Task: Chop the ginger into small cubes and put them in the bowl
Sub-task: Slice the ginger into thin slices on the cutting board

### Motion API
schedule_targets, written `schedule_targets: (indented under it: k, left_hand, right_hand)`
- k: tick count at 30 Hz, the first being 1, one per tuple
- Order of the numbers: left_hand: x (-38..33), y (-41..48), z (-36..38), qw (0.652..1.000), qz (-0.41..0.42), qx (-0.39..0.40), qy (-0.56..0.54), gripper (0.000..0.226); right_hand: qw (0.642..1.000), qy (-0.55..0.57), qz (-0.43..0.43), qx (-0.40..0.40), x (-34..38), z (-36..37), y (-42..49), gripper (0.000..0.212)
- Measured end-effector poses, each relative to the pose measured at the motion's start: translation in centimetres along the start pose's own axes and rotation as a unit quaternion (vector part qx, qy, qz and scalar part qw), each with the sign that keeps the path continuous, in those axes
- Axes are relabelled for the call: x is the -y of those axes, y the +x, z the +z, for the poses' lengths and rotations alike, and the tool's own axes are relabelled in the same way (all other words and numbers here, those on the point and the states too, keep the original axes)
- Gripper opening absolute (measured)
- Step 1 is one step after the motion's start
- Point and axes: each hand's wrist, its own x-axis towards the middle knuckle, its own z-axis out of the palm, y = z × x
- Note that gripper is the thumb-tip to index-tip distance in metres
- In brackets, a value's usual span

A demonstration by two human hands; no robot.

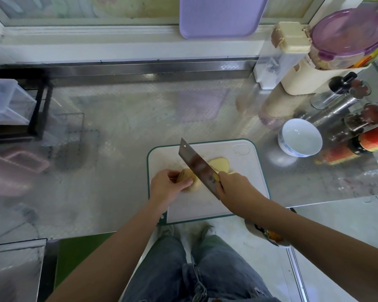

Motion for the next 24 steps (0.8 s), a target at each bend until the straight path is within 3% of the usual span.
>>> schedule_targets:
  k: [7, 12, 24]
  left_hand:
    - [-0.1, 0.3, 0.1, 0.999, -0.016, 0.003, -0.029, 0.051]
    - [0.1, 0.4, 0.1, 0.999, -0.018, 0.011, -0.038, 0.05]
    - [0.0, 0.3, -0.1, 0.999, -0.015, 0.026, -0.04, 0.051]
  right_hand:
    - [0.997, -0.02, 0.06, 0.033, 0.4, 3.3, 2.4, 0.025]
    - [0.996, 0.017, 0.082, 0.011, 0.1, 5.5, 3.2, 0.025]
    - [0.996, 0.072, 0.045, 0.014, -1.1, 5.2, 3.9, 0.026]
